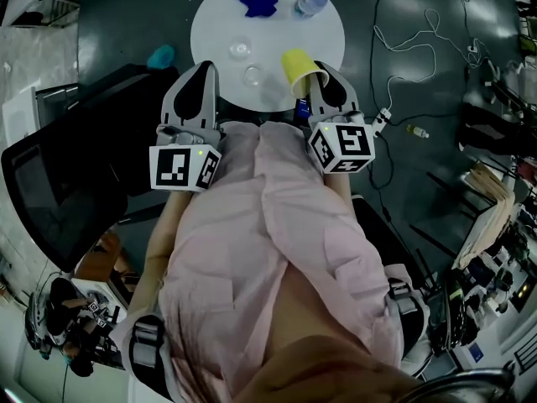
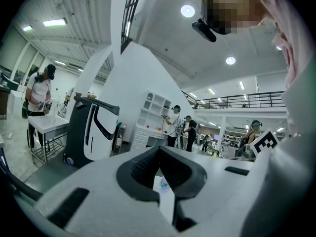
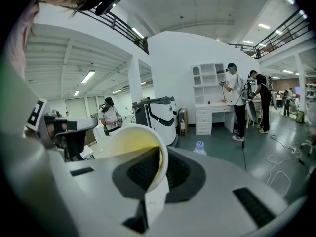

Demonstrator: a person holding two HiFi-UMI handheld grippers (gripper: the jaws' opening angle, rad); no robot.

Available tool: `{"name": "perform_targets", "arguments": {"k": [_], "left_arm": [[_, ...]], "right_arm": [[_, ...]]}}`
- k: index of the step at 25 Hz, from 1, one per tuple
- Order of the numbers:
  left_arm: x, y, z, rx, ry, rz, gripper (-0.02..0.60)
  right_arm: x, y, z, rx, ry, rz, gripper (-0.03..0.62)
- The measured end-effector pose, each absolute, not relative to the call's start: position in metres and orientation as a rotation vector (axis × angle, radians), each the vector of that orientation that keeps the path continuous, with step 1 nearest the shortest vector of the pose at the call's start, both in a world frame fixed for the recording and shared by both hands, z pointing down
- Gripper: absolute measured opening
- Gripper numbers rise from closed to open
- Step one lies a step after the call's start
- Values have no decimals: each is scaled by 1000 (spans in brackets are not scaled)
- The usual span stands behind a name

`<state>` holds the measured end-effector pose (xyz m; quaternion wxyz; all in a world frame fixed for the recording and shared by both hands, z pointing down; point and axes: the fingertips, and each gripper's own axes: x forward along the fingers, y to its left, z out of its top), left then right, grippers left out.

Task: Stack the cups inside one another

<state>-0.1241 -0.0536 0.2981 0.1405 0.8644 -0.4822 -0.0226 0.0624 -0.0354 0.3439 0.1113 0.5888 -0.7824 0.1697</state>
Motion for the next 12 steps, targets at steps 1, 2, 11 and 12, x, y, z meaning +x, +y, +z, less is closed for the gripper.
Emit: {"name": "perform_targets", "arguments": {"k": [1, 2, 11, 12], "left_arm": [[-124, -54, 298, 2494, -1392, -66, 15], [-123, -55, 298, 2492, -1389, -68, 15], [-122, -67, 300, 2550, -1346, -26, 15], [-119, -68, 300, 2558, -1336, -25, 15]], "right_arm": [[62, -37, 346, 1718, -2297, 500, 37], [61, -39, 348, 1707, -2296, 502, 37], [42, -48, 371, 1541, -2304, 552, 37], [39, -48, 375, 1520, -2301, 555, 37]]}}
